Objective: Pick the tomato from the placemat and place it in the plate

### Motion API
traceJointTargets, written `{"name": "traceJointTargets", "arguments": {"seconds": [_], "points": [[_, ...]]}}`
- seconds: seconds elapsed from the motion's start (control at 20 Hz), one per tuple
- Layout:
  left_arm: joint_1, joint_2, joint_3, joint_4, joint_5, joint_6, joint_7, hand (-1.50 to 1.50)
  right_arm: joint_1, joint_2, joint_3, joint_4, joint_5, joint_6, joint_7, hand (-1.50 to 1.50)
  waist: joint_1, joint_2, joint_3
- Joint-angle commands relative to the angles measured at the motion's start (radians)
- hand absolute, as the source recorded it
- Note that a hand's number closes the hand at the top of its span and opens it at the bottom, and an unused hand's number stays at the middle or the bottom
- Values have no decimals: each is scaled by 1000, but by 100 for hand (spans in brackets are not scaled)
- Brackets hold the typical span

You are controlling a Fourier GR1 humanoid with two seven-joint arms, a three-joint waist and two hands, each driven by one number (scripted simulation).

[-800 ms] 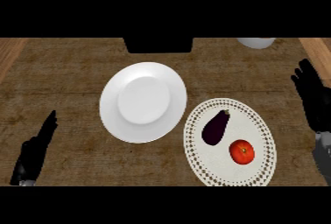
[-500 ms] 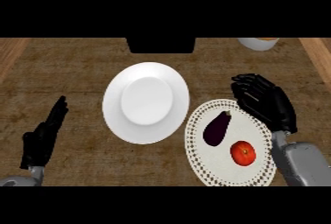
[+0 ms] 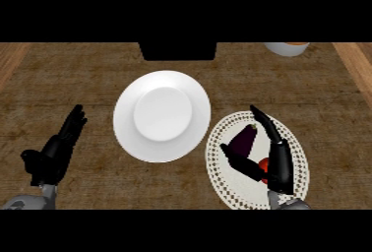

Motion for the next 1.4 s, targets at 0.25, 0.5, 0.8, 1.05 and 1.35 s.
{"name": "traceJointTargets", "arguments": {"seconds": [0.25,0.5,0.8,1.05,1.35], "points": [[-9,-29,25,24,-17,-29,-2,0,318,-27,134,-256,320,-216,79,-150,-6,-1,1],[-22,-34,38,55,-25,-34,-28,0,378,-161,105,-354,505,-57,371,-150,-8,1,-2],[-28,-43,29,47,-42,-23,-5,0,348,-249,92,-413,610,243,672,-150,2,5,-3],[27,-43,37,-20,-31,-52,8,0,320,-212,112,-524,619,421,882,-150,10,2,1],[32,-53,63,-40,-62,-67,16,0,263,-153,128,-526,680,547,1029,-150,8,2,2]]}}
